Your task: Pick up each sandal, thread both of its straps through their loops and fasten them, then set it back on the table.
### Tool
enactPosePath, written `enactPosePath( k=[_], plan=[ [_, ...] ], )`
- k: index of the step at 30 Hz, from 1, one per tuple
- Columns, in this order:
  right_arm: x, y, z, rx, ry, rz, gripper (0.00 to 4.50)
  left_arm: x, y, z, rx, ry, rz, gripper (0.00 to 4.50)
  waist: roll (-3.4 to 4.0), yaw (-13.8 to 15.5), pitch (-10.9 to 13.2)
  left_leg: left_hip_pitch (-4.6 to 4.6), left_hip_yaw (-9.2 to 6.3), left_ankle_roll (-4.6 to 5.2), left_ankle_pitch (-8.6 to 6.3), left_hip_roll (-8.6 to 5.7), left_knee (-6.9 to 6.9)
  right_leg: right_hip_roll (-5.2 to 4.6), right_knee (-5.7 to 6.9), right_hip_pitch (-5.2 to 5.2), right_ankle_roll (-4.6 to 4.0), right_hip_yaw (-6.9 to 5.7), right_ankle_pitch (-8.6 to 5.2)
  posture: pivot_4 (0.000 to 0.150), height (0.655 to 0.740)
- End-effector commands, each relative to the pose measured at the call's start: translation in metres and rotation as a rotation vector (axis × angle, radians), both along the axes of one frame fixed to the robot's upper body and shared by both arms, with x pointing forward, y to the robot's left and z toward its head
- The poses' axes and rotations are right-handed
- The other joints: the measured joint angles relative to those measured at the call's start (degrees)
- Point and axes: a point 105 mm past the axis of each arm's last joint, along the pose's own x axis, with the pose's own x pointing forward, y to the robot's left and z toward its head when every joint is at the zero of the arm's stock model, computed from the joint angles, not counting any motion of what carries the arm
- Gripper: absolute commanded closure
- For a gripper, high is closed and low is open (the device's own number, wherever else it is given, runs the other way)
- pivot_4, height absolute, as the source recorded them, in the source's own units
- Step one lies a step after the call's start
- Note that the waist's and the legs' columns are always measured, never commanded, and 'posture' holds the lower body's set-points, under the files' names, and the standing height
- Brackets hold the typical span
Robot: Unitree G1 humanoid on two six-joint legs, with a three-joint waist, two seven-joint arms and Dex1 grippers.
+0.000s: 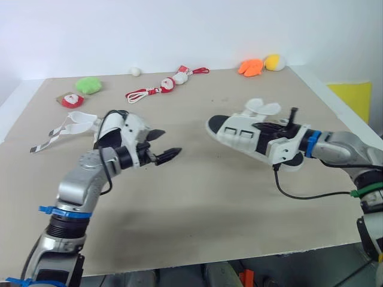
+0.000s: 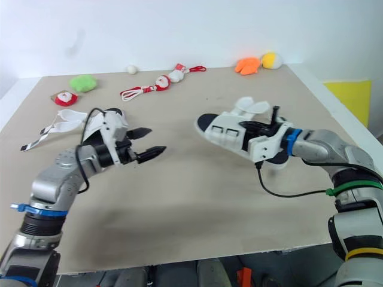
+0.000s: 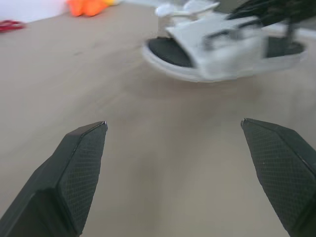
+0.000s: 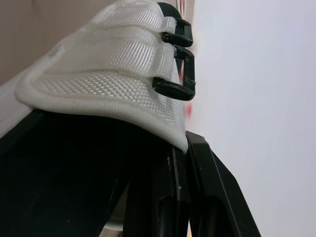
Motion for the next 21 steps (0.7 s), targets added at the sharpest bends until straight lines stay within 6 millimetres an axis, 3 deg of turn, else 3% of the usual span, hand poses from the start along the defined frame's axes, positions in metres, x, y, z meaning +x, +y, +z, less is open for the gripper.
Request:
enactPosePath(
  k=[1,6,21],
  plan=[
    [-0.014,0.026,0.013,-0.073,-0.06,0.183,4.45,0.0,0.012,0.013,0.001,-0.035,0.008,0.0,-0.01,0.0,0.0,0.0,0.01,0.0,0.0,0.0,0.0,-0.01,0.0,0.0,0.0,0.0,0.0,0.15,0.74],
    [-0.023,0.046,0.0,-0.185,-0.068,0.323,4.45,-0.007,0.019,0.011,0.022,-0.021,0.01,0.0,-0.05,0.6,0.0,-0.08,0.0,0.0,0.0,-0.03,-0.02,-0.02,-0.02,-0.05,-0.03,0.01,-0.03,0.15,0.74],
    [-0.033,0.056,-0.022,-0.162,-0.052,0.418,4.45,-0.021,0.03,0.001,0.041,0.036,0.008,0.0,-0.07,0.9,0.0,-0.06,0.0,0.0,0.0,0.01,-0.09,-0.01,0.0,-0.1,-0.17,0.0,-0.04,0.15,0.74]
  ],
)
